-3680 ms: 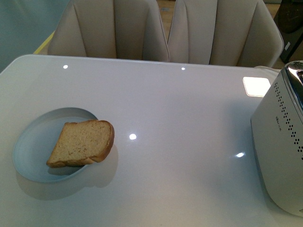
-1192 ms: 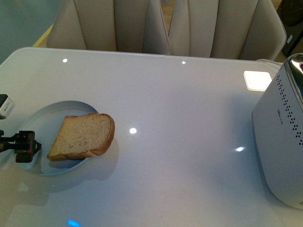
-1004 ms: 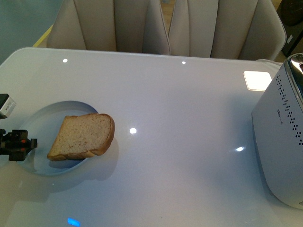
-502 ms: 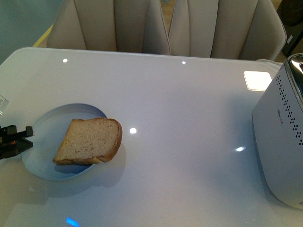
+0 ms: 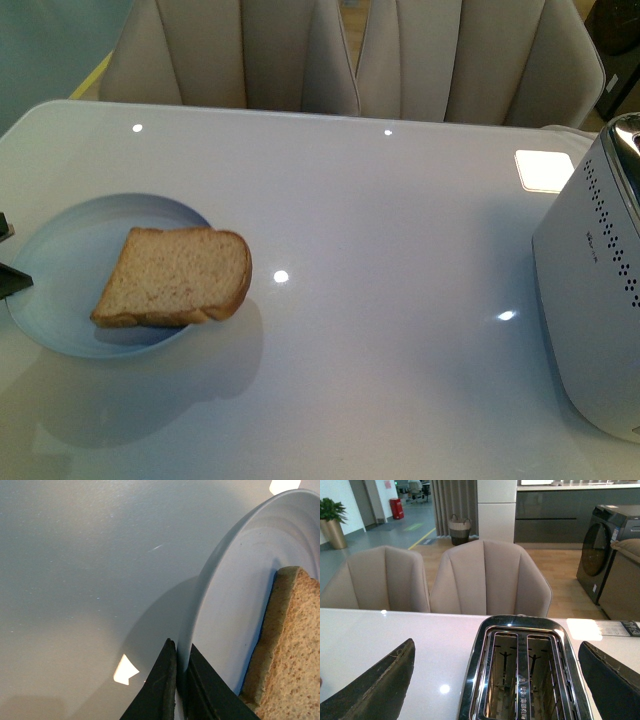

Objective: Left arm holds plate, right arm toasts bread

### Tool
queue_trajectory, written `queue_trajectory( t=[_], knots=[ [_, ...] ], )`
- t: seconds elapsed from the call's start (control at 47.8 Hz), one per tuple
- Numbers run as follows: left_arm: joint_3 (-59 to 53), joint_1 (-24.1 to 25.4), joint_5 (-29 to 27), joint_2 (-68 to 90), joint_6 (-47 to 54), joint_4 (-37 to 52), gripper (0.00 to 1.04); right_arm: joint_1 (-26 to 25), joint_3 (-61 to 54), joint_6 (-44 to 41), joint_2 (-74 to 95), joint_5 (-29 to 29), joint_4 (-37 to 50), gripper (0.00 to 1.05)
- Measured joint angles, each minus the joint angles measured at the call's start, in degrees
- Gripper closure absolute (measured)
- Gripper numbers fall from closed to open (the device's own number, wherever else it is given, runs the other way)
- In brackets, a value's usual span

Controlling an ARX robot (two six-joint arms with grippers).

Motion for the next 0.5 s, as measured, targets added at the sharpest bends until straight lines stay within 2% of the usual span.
queue_trajectory(
  t=[0.272, 0.397, 0.502],
  knots=[
    [-0.7, -3.7, 1.1, -8.2, -7.8, -3.3, 1.02, 0.0, 0.0, 0.0, 0.0, 0.0, 0.0, 0.09],
    [-0.6, -8.3, 0.6, -13.2, -12.0, -5.9, 1.02, 0.0, 0.0, 0.0, 0.0, 0.0, 0.0, 0.09],
    [0.9, -12.8, -2.4, -16.3, -15.0, -9.3, 1.02, 0.0, 0.0, 0.0, 0.0, 0.0, 0.0, 0.09]
  ],
)
